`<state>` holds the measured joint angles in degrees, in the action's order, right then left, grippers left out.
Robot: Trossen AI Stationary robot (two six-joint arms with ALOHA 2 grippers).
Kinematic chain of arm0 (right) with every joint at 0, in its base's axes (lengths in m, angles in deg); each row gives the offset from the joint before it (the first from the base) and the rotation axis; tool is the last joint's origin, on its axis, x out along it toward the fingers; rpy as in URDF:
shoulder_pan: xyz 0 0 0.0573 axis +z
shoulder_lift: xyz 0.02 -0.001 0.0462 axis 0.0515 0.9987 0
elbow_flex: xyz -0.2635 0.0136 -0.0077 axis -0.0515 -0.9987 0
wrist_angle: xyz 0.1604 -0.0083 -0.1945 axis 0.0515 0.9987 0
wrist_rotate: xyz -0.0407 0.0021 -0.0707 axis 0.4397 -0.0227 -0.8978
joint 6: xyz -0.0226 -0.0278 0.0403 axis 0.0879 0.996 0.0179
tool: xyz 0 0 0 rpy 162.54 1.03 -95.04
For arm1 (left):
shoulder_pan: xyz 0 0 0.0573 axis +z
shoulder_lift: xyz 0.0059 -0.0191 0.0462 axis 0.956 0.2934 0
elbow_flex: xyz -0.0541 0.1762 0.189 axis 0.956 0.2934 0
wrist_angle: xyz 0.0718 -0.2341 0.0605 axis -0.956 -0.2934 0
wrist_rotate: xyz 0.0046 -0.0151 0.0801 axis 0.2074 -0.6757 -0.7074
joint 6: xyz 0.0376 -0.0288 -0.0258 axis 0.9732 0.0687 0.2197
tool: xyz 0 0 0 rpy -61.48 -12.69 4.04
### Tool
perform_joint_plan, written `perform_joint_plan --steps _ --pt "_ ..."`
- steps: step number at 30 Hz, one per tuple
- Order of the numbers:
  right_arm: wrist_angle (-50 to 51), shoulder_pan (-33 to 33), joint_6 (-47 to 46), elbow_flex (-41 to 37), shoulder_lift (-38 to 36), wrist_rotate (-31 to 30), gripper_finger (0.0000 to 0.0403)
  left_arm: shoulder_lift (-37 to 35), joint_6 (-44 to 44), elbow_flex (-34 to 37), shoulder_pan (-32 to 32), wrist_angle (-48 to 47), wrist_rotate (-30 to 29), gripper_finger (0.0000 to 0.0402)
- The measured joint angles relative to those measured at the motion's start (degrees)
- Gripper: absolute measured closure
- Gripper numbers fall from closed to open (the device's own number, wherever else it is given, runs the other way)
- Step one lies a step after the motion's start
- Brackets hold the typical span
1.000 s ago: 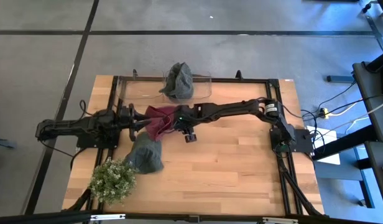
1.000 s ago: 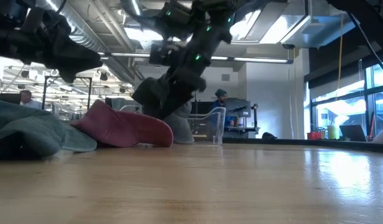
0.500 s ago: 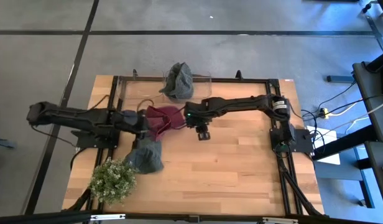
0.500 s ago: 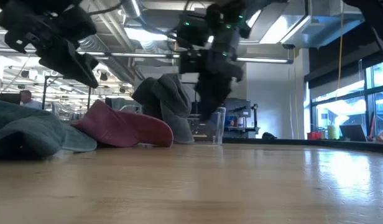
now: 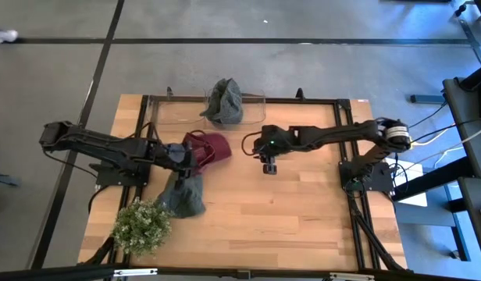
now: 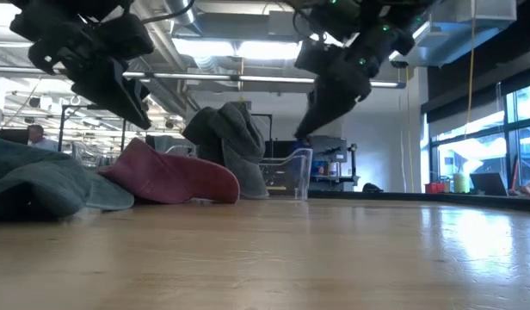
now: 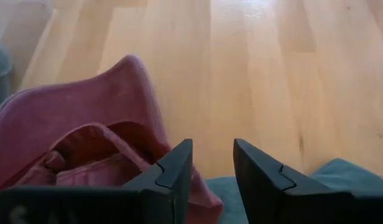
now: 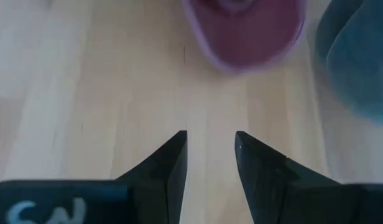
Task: Pick and place caps into container
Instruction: Put the red cap into the left transparent container
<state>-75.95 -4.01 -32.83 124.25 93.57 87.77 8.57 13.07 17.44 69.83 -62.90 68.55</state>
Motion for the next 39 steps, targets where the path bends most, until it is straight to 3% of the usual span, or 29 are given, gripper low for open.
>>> perform_joint_plan --steps 9,17,24,30,34,39 --pt "-1.93 0.00 0.27 -0.37 0.38 -0.02 0.0267 -0.05 -6.80 0.00 -0.03 -0.57 -0.45 0.0216" --pt "-1.94 0.00 0.37 -0.37 0.36 -0.04 0.0267 0.95 -19.38 -0.01 -0.22 -4.44 -2.70 0.0161" --pt "-1.94 0.00 0.27 -0.37 0.36 -0.07 0.0267 3.85 -26.89 -0.02 -0.26 -3.27 0.27 0.0161" --pt "-1.94 0.00 0.25 -0.37 0.36 -0.07 0.0267 9.73 -25.74 0.00 -0.26 -3.52 -4.76 0.0162" --pt "-1.94 0.00 0.26 -0.37 0.36 -0.07 0.0267 13.63 -25.88 0.00 -0.07 -2.35 -4.79 0.0163" --pt "-1.94 0.00 0.22 -0.37 0.36 -0.07 0.0267 14.97 -25.90 0.00 -0.05 1.78 -1.67 0.0207"
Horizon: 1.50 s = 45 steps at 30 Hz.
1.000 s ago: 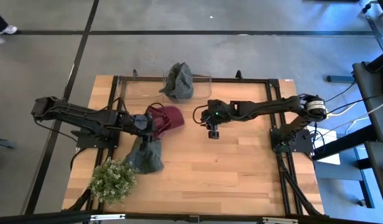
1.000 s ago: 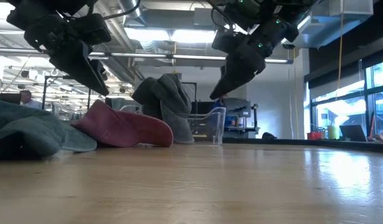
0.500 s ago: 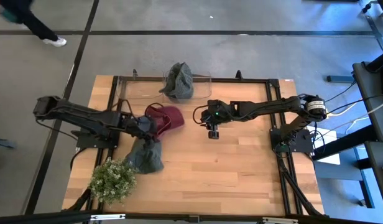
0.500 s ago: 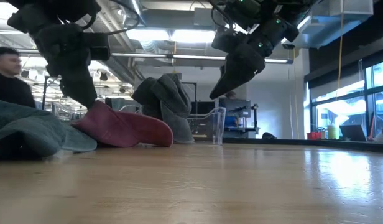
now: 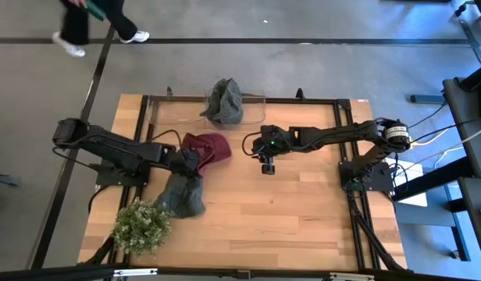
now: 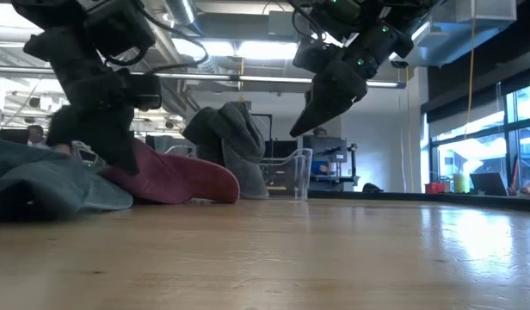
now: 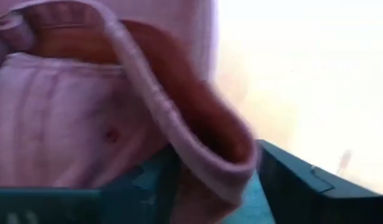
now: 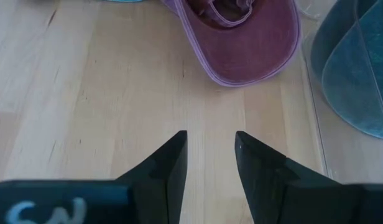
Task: Pick and place caps into container
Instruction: Put the red cap into the left transparent container
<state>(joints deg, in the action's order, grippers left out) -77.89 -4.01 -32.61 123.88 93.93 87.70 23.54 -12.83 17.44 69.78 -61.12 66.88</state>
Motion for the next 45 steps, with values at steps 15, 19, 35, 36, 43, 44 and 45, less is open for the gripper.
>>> perform_joint_plan --steps 15,19,35,36,43,44,45 --pt "-2.22 0.02 2.96 0.02 0.00 0.00 0.0267 -7.85 -3.07 -8.00 7.71 2.81 14.86 0.0397" --pt "-3.61 0.00 2.72 0.02 0.00 0.00 0.0267 -8.04 -8.85 -10.30 12.32 2.78 24.84 0.0397" --pt "-9.04 -7.04 -13.90 0.02 0.00 22.68 0.0267 -7.75 -9.98 -10.86 20.49 6.09 40.55 0.0398" --pt "-9.03 -7.31 -13.84 0.02 0.00 23.92 0.0267 -7.76 -9.50 -10.86 20.84 6.37 40.93 0.0398" --pt "-11.13 -7.50 -13.73 0.02 0.00 26.04 0.0267 -7.76 -8.93 -10.86 21.68 10.95 44.28 0.0398" --pt "-11.95 -7.50 -13.71 0.02 0.00 26.07 0.0267 -7.76 -8.94 -10.86 21.68 11.78 45.17 0.0398" --pt "-12.54 -7.50 -13.70 0.03 0.00 26.12 0.0267 -7.77 -8.98 -10.88 21.68 12.58 46.44 0.0398"
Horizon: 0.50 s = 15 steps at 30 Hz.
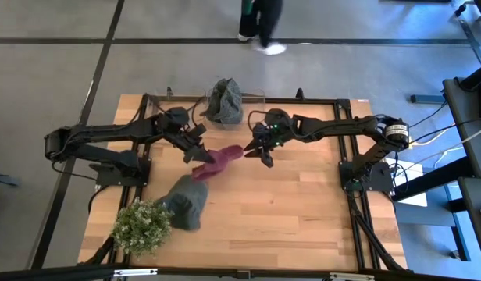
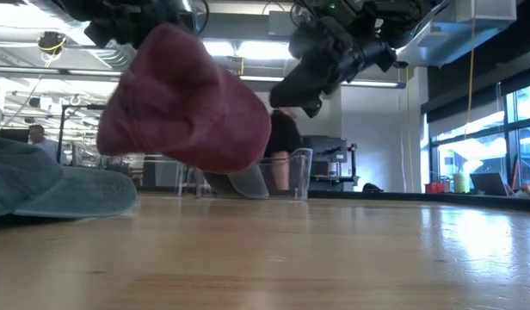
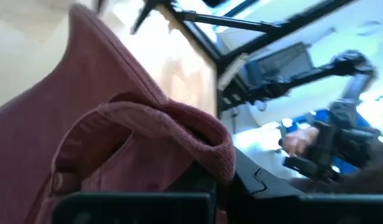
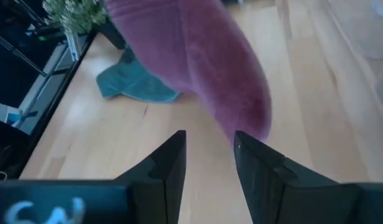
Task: Pick and place caps into container
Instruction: Put the red cap into the left transparent container
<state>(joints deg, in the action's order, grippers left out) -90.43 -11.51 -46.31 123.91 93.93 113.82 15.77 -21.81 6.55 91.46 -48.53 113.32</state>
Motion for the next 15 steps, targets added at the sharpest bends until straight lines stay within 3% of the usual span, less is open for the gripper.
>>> perform_joint_plan --steps 9,15 --pt "-1.27 0.00 -1.30 0.02 0.00 -1.87 0.0267 -0.01 -1.30 0.00 -0.04 1.44 3.75 0.0398" --pt "-1.14 0.00 -2.84 -0.01 0.00 2.89 0.0267 -0.01 -2.02 0.00 -0.04 7.08 4.79 0.0398"
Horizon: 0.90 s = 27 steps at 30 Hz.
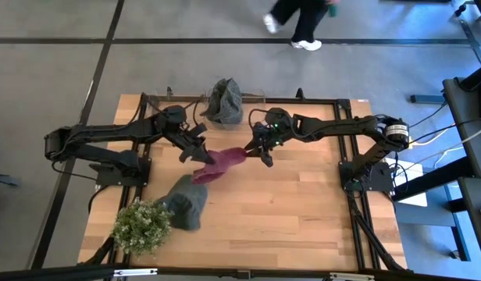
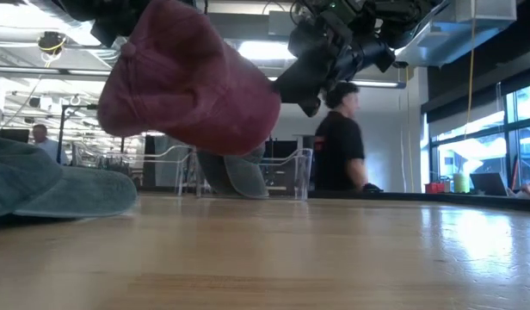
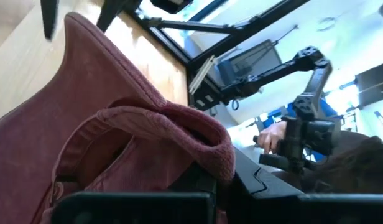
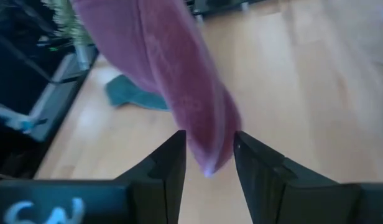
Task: Pick and place caps into container
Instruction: Put the red cap into the left transparent container
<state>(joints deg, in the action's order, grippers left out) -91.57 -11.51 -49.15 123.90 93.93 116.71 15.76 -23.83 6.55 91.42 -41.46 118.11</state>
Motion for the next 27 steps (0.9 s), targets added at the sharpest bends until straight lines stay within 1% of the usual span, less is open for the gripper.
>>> perform_joint_plan --steps 3,7,10,13,14,19,23,25,27 --pt "-0.08 0.11 -0.38 -0.02 0.00 2.57 0.0267 0.00 -0.07 0.00 0.00 2.11 0.02 0.0398" --pt "-1.52 0.55 -3.14 -0.07 0.00 3.62 0.0275 0.00 -0.99 0.00 0.00 4.89 -0.04 0.0398" --pt "-3.52 0.52 -4.81 -0.07 0.00 4.07 0.0312 0.00 -1.07 0.00 0.00 5.84 -0.09 0.0397" --pt "-4.82 0.31 -4.40 -0.11 0.00 6.92 0.0376 0.00 -1.04 0.00 0.04 5.85 -1.02 0.0392" --pt "-4.85 0.10 -4.49 -0.11 0.00 8.77 0.0385 0.00 -0.93 0.00 0.10 5.87 -1.60 0.0389" --pt "-5.37 -1.52 -8.66 -0.11 -0.02 14.09 0.0386 -0.40 4.77 0.00 1.14 7.96 -1.51 0.0380" --pt "-7.64 -2.56 -11.59 -0.09 -0.20 18.90 0.0386 -2.55 10.36 0.02 3.83 10.50 -1.14 0.0379" --pt "-8.88 -3.25 -14.61 0.01 -0.23 21.26 0.0387 -4.34 14.56 0.02 6.01 11.77 -1.73 0.0378" --pt "-8.96 -3.80 -16.88 0.04 -0.31 22.86 0.0387 -6.58 20.55 0.02 8.29 12.09 -2.83 0.0378"
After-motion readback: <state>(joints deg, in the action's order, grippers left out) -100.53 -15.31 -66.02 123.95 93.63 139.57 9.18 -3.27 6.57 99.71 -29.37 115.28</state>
